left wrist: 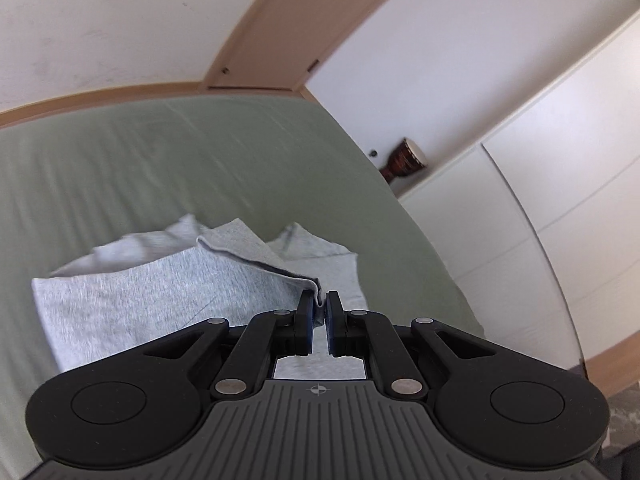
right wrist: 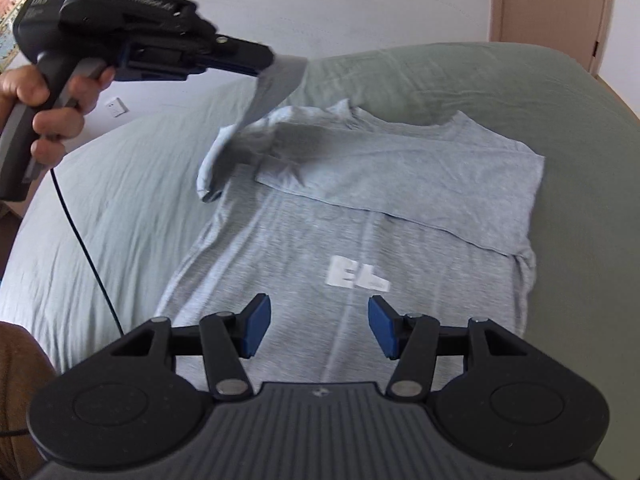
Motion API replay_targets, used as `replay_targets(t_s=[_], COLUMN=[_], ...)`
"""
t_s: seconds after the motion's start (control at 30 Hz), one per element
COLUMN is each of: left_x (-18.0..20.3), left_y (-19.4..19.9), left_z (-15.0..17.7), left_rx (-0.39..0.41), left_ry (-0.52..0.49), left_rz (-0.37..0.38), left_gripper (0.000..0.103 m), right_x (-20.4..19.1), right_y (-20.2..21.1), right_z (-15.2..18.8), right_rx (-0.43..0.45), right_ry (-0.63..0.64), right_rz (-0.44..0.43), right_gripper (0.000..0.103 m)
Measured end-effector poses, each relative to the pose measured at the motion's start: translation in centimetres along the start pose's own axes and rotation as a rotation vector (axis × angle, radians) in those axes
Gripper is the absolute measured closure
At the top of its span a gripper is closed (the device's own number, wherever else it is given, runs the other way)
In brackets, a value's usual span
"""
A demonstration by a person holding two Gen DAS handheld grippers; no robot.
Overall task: Fold clothes
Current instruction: 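Fold the held sleeve across the chest and open the left gripper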
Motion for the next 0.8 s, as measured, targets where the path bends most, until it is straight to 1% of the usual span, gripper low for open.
replay_targets(t_s=[0.13,0.23,0.4,0.53,0.63,0.67,0.7,0.73,0.77,0.8], left_x=[1.5,1.8,2.8,3.9,4.2,4.0,3.9,3.6,3.4,3.3], left_y=[-4.2,-7.2,-11.3,-14.7,-16.5,-17.2,-17.5,-17.8,-18.0,-18.0], left_z=[0.9,1.5,2.1,3.1,3.9,4.3,4.6,5.0,5.4,5.6], left_rx=[-0.056,-0.088,-0.135,-0.175,-0.196,-0.207,-0.213,-0.218,-0.221,-0.214], left_ry=[-0.026,-0.034,-0.045,-0.078,-0.080,-0.075,-0.062,-0.039,-0.019,-0.013], left_rz=[0.001,-0.008,-0.006,-0.025,-0.058,-0.085,-0.097,-0.114,-0.129,-0.141], left_gripper=[0.097,0.097,0.097,0.097,0.096,0.094,0.089,0.083,0.072,0.068], right_x=[2.1,3.7,5.3,6.3,7.3,7.6,8.0,8.2,8.5,8.8], right_y=[0.4,0.5,0.2,0.2,0.2,0.3,0.4,0.5,0.5,0.6], right_z=[0.3,0.8,1.5,1.9,2.3,2.4,2.5,2.6,2.7,2.8], right_rx=[0.004,0.000,-0.014,-0.019,-0.022,-0.023,-0.024,-0.023,-0.022,-0.021], right_ry=[-0.026,-0.048,-0.075,-0.090,-0.114,-0.123,-0.132,-0.140,-0.148,-0.156], right_rz=[0.008,0.014,0.022,0.027,0.037,0.042,0.047,0.050,0.054,0.056], right_gripper=[0.046,0.046,0.046,0.046,0.046,0.046,0.046,0.046,0.046,0.046])
Point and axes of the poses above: each gripper's, at about its wrist camera, not at the fingertips, and y roughly against the way its jaws point, x to its right, z to its underside, the point moved 9 cm from there along -y, roughly the way its jaws point, and after that the axes turned 5 degrees about x, right-handed, at the moved point
